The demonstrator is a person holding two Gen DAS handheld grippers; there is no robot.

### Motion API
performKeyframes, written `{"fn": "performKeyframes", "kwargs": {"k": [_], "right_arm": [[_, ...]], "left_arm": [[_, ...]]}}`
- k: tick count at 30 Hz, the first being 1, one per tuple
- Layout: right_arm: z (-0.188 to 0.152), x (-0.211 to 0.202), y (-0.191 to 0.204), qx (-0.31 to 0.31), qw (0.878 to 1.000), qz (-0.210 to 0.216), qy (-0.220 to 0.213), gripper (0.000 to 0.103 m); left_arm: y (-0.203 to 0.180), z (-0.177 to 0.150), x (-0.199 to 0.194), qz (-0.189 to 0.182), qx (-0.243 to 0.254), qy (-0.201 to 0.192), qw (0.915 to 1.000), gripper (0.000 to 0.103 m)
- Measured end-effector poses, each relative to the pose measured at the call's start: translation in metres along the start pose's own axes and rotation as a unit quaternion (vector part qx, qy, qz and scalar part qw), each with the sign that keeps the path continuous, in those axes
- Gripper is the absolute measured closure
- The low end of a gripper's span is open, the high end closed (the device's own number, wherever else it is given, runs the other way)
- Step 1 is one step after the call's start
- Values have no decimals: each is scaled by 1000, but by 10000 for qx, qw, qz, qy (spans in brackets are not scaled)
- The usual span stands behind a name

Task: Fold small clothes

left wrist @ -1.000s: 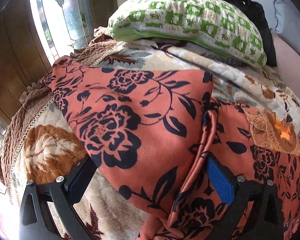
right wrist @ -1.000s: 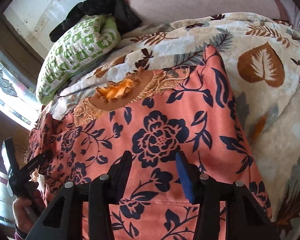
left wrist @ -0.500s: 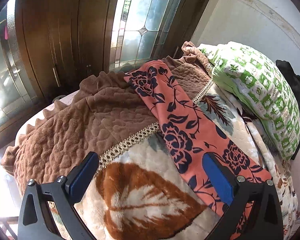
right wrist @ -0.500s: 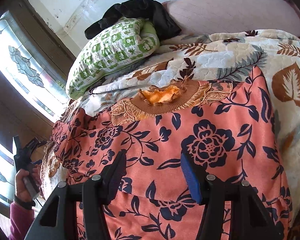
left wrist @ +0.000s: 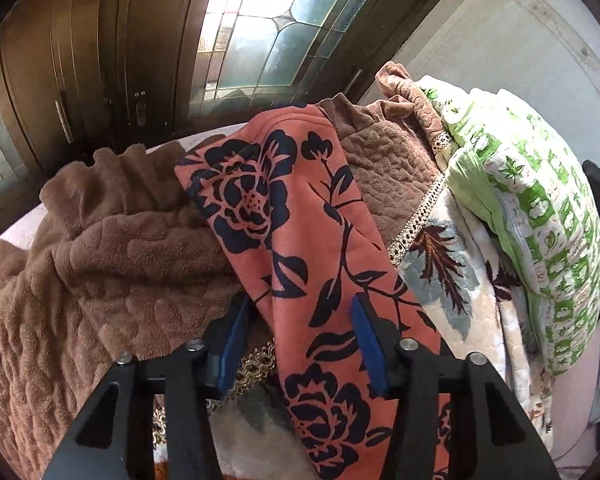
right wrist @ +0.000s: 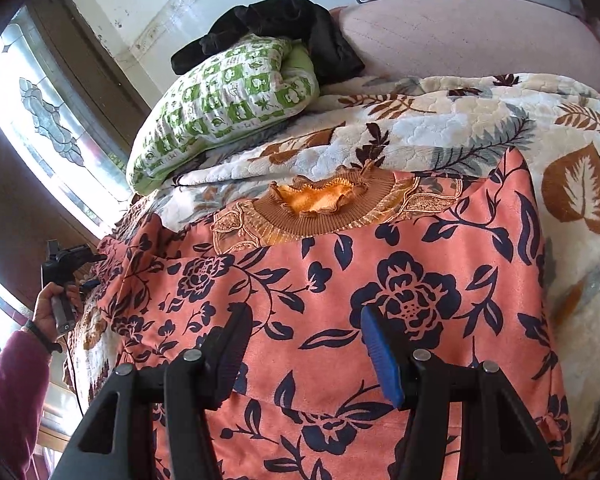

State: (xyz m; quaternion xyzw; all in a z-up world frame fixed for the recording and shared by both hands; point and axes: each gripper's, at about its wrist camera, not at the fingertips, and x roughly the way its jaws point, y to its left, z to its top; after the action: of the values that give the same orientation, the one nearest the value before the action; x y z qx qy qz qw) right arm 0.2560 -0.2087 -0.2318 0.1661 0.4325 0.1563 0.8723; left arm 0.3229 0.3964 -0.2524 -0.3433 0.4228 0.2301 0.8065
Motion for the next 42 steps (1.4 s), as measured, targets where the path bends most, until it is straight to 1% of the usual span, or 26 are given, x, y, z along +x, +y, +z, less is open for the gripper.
{"fn": "performKeyframes", "kwargs": {"k": [1,2,3,4,5,7,10,12,15,18,22,25,29,30,31,32,33,34,35,36,37,38,39,40,41,42], "right_arm": [[0,1,-1,9,10000,-9,2,43],[1,1,-1,11,10000,-27,-17,43],[1,0,-1,10,10000,-44,-49,43],[1,-1,-2,6,10000,-41,-87,43],[2,-3,-2,-5,9999,-44,-126,43],[4,-7,-2,-25,9997,-61,-235,43],[7,-13,-6,64,9993,-41,-362,43],[11,-17,-11,176,9989,-43,-440,43],[15,-25,-21,405,9976,-32,-558,43],[20,-35,-32,705,9951,29,-698,43],[27,-53,-52,1108,9893,65,-950,43],[32,-67,-73,1414,9835,15,-1130,43],[34,-89,-105,1912,9718,23,-1378,43],[35,-94,-114,2040,9684,26,-1434,43],[36,-99,-122,2168,9648,25,-1486,43],[36,-104,-129,2272,9619,17,-1521,43],[37,-107,-136,2347,9599,-7,-1535,42],[37,-110,-141,2393,9587,-36,-1539,39],[37,-112,-145,2418,9578,-39,-1552,37],[37,-114,-147,2430,9575,-19,-1556,35],[36,-114,-148,2426,9579,12,-1535,34],[36,-113,-147,2393,9594,46,-1495,34],[36,-112,-144,2335,9615,68,-1450,34],[37,-110,-141,2261,9638,71,-1413,34],[36,-108,-137,2175,9663,65,-1375,35],[37,-105,-133,2087,9691,77,-1313,35]], "left_arm": [[-4,1,2,87,118,-27,9999,69],[-5,3,4,163,197,-28,9997,82],[-6,5,5,169,219,-8,9996,90],[-7,6,4,106,201,15,9997,93],[-9,8,1,99,211,-13,9997,94],[-20,6,-14,61,394,-167,9991,94],[-49,-3,-46,-199,833,-373,9956,95],[-77,-15,-72,-310,1282,-512,9899,96],[-126,-43,-113,-599,2001,-628,9759,96],[-181,-87,-150,-847,2780,-654,9546,96],[-247,-164,-190,-1357,3681,-591,9179,96],[-287,-227,-204,-1598,4156,-280,8950,96],[-327,-316,-211,-1928,4565,245,8683,96],[-335,-340,-210,-2002,4710,454,8580,91],[-343,-364,-209,-2091,4897,711,8434,86],[-347,-387,-210,-2171,5084,909,8284,73],[-347,-405,-214,-2243,5254,974,8150,59],[-343,-417,-219,-2283,5391,925,8054,55],[-337,-423,-224,-2301,5473,833,8004,50],[-330,-422,-228,-2327,5479,748,8000,49],[-321,-415,-231,-2369,5395,684,8051,49],[-312,-403,-231,-2410,5225,628,8155,47],[-300,-386,-231,-2424,4983,541,8307,41],[-289,-367,-227,-2375,4698,395,8493,37],[-276,-349,-221,-2250,4409,177,8687,30],[-263,-331,-214,-1996,4155,-79,8874,28]]}}
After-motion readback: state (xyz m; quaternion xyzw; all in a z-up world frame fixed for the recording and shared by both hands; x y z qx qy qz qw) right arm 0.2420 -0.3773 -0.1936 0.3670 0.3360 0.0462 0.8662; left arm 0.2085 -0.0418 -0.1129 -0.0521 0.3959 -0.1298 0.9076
